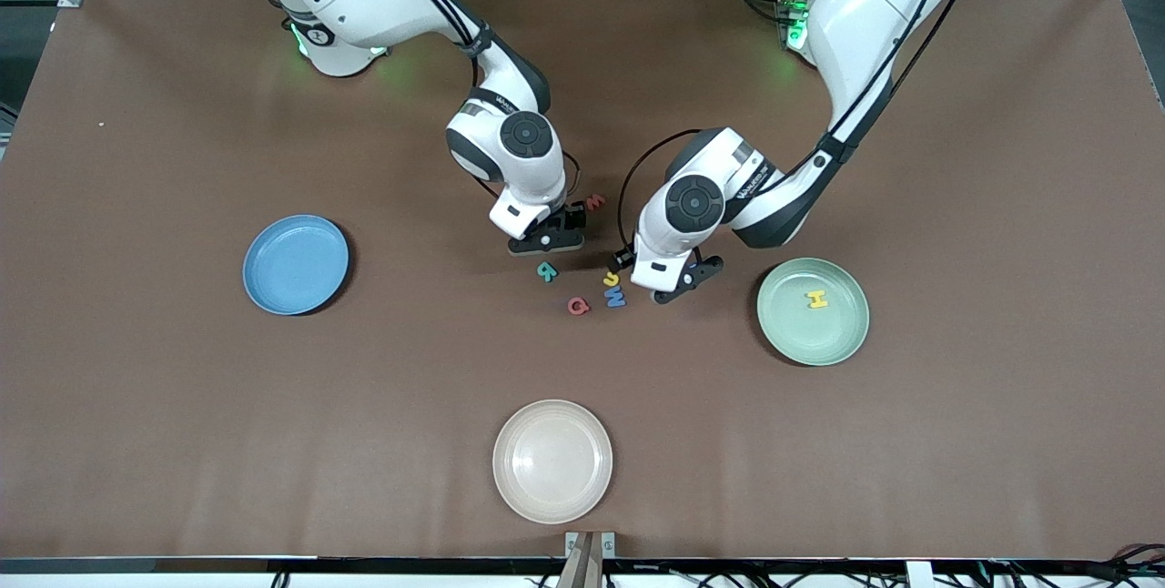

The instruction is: Sort upper and lower case letters into plates

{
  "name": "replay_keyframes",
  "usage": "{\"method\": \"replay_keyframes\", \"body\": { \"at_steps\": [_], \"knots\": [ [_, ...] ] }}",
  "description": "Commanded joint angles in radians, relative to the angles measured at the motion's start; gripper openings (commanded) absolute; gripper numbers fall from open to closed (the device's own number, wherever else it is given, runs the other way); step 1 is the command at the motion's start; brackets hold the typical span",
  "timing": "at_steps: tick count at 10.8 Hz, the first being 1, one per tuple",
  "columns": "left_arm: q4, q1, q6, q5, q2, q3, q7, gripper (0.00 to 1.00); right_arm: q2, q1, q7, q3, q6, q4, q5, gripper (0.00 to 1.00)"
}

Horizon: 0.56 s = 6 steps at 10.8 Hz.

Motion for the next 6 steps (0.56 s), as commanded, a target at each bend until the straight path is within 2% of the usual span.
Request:
{"method": "replay_keyframes", "body": {
  "at_steps": [1, 2, 3, 4, 6],
  "knots": [
    [0.009, 0.007, -0.013, -0.013, -0.001, 0.0, 0.056, 1.0, 0.017, 0.013, 0.027, -0.01, 0.002, 0.025, -0.04, 0.75],
    [0.005, 0.012, -0.017, -0.016, -0.005, 0.0, 0.099, 1.0, 0.017, 0.013, 0.027, -0.012, 0.002, 0.024, -0.04, 0.73],
    [0.005, 0.018, -0.033, -0.016, -0.007, 0.0, 0.104, 1.0, 0.017, 0.013, 0.027, -0.012, 0.002, 0.022, -0.04, 0.66],
    [0.006, 0.018, -0.037, -0.016, -0.007, 0.0, 0.105, 1.0, 0.019, 0.013, 0.027, -0.013, 0.002, 0.021, -0.047, 0.53],
    [0.008, 0.016, -0.037, -0.016, -0.007, 0.0, 0.107, 1.0, 0.019, 0.013, 0.028, -0.016, 0.0, 0.017, -0.072, 0.51]
  ]
}}
